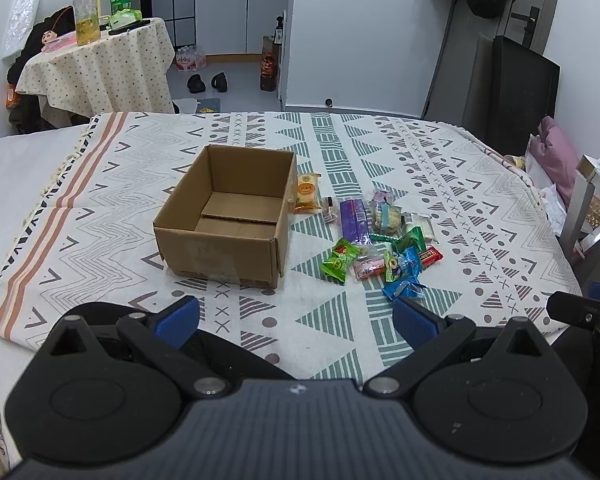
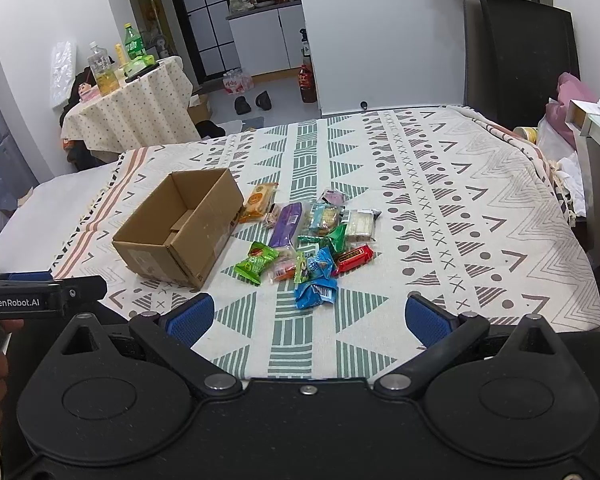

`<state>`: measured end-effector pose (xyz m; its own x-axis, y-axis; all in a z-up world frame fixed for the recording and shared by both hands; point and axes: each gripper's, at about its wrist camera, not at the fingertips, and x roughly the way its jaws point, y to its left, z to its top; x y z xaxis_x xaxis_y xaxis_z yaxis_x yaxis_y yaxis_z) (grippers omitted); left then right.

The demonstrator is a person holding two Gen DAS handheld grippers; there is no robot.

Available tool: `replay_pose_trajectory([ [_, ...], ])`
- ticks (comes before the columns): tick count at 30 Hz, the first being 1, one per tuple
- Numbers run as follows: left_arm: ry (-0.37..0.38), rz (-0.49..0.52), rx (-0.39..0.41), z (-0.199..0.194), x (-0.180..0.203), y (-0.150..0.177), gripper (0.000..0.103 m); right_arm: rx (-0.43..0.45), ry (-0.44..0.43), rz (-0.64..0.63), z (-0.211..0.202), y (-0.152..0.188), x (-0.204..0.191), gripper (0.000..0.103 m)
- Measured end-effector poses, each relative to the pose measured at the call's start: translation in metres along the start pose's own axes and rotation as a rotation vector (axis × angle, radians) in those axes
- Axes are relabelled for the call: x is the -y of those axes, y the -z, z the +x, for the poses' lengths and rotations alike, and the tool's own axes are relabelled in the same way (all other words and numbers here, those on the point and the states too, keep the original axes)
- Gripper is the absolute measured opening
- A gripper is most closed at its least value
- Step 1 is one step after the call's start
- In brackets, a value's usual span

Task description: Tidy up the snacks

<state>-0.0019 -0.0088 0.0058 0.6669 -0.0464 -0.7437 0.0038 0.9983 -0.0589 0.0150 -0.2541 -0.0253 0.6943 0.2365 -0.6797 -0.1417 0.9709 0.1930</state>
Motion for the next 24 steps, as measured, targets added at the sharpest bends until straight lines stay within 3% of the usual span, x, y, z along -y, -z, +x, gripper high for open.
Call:
replay_pose_trajectory([
  [24,0.009,-0.003,0.008,0.0028,0.0058,-0.0014,0.102,0.006,0.008,-0.001,0.0027,-0.004,0.0046,0.103],
])
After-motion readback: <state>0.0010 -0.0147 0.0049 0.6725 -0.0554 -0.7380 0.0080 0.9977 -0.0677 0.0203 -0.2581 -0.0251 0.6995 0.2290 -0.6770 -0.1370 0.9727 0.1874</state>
